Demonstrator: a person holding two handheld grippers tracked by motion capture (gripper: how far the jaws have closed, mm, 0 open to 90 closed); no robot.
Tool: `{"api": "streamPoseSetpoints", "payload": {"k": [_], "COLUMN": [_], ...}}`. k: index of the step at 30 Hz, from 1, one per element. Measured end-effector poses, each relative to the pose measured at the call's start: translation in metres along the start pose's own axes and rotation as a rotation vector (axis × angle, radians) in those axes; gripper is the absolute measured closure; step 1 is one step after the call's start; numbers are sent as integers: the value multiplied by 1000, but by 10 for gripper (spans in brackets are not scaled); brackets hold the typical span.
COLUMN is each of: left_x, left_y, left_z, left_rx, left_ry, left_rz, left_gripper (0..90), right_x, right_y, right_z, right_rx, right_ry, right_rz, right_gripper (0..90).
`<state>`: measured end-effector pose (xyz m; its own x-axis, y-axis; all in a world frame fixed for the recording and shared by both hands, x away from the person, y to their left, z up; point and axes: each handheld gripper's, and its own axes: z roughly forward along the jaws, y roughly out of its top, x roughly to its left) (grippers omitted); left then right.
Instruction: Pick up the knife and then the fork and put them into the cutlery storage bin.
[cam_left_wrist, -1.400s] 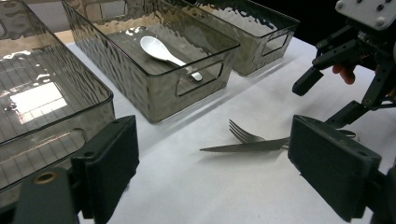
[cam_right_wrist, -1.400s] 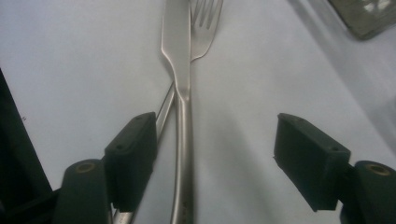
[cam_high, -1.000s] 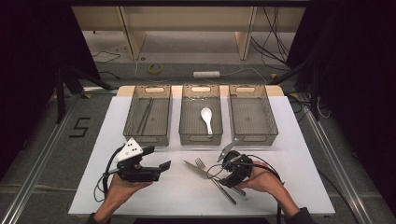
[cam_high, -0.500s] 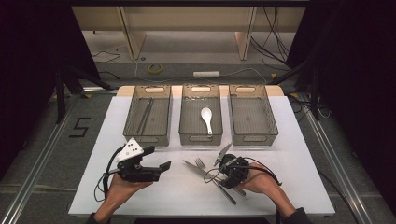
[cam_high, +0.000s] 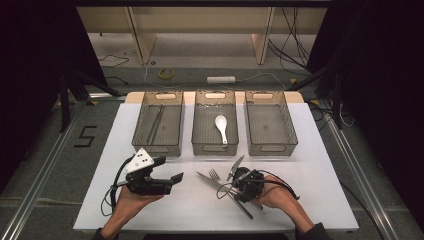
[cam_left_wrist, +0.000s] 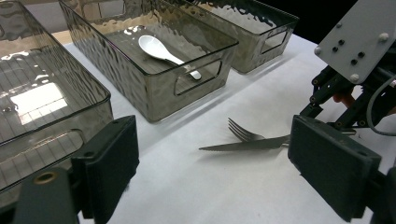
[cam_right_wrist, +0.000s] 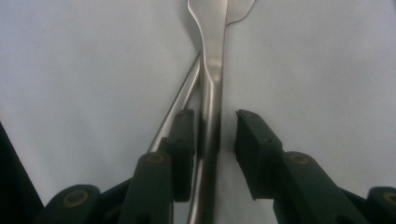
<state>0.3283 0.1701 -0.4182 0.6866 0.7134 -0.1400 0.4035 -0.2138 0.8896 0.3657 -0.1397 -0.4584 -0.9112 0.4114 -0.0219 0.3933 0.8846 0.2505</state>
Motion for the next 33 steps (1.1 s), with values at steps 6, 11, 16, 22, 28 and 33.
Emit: {"api": "streamPoseSetpoints", "payload": {"k": [6,11,16,22,28,33], "left_x": [0,-1,-1,-1,-1,-1], "left_y": [0,0,0,0,0,0], "left_z": [0,1,1,1,1,1], "left_rx": [-1,-1,2,3,6,5], "left_ry": [0,0,0,0,-2,-2], "left_rz": [-2,0,5,6,10,9], "left_gripper": [158,158,159,158,159,159], "right_x": [-2,-2,-2,0,-2,-1], "right_y": [1,3,4,6,6,6], "right_z": [0,1,1,1,1,0], "right_rx": [8,24,24,37,38,38], "right_ry": [5,2,11,-4,6,7], "right_rz": [13,7,12,-19,-38,-57], "right_gripper": [708,743,793,803,808,810]}}
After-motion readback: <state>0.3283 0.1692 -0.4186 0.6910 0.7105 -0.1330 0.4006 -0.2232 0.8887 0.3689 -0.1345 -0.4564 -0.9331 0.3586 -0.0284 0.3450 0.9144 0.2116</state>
